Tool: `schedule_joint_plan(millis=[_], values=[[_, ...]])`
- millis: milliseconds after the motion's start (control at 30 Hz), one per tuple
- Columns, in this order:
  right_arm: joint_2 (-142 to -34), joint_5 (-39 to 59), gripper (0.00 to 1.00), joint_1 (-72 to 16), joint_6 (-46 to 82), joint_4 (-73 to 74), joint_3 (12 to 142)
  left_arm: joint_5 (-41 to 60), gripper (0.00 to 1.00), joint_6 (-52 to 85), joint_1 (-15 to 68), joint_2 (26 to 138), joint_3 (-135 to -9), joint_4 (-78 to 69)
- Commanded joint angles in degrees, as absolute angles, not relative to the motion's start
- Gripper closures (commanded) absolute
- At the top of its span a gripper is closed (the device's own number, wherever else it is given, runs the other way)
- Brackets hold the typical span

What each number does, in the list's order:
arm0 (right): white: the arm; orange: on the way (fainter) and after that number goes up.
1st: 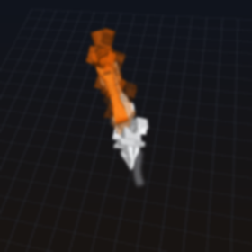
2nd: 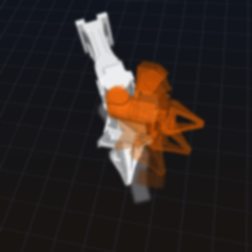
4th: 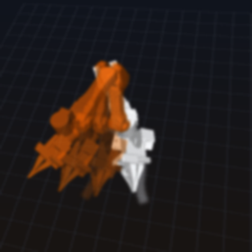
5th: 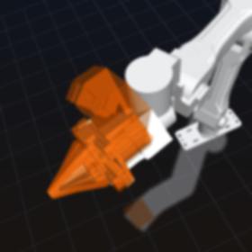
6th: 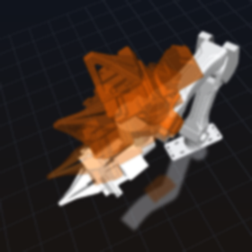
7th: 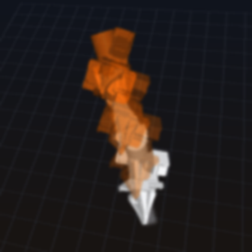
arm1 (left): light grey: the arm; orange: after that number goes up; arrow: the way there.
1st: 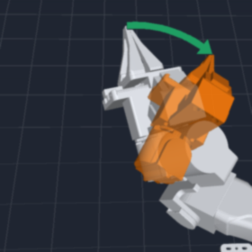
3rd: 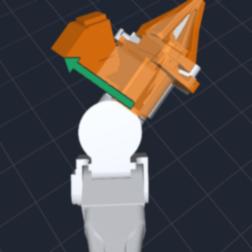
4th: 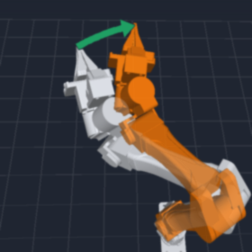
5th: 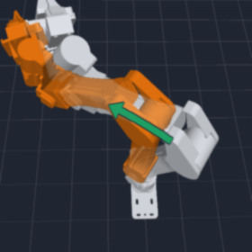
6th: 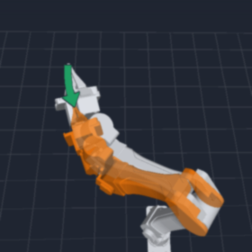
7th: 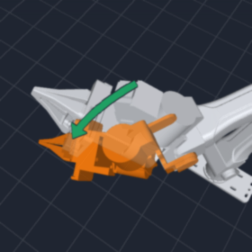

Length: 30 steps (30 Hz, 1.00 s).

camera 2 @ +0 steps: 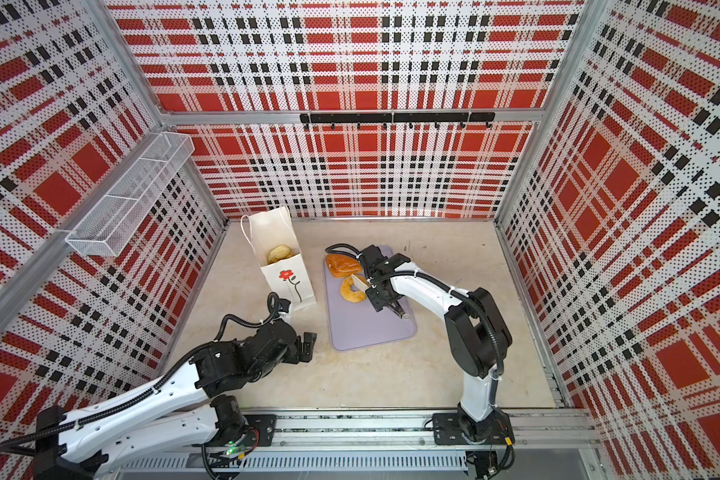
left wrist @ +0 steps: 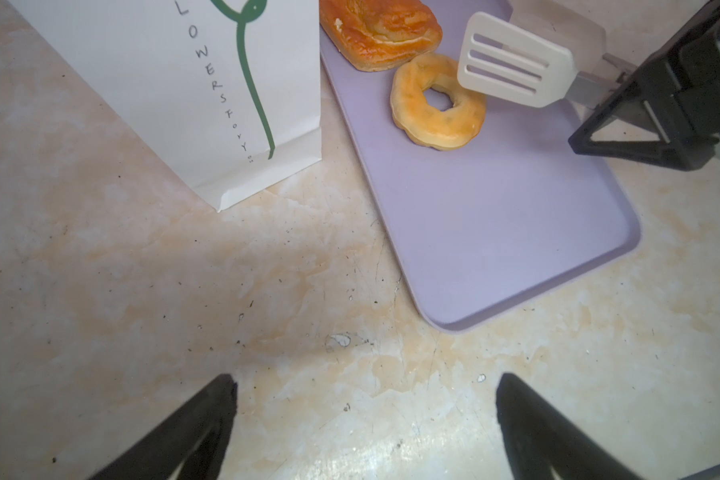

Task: Place the fake bread into the paper bag
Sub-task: 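Lower the open right tongs around the donut on the tray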

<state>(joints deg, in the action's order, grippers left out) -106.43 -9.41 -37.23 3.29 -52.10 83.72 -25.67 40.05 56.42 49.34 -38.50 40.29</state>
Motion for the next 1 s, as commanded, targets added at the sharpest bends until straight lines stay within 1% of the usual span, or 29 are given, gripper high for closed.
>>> schedule_joint_plan(millis=[0, 967], values=[[-108.3, -8.5, 0.45, -36.7, 1.6, -52.9, 86.8, -26.0, 0.01, 40.6, 56.8, 49.8, -38.2, 39.2], [-118.8, -12.5, 0.49, -35.9, -2.5, -62.2, 98.7, -26.5, 0.01, 40.9, 56.9, 48.5, -36.3, 38.8]])
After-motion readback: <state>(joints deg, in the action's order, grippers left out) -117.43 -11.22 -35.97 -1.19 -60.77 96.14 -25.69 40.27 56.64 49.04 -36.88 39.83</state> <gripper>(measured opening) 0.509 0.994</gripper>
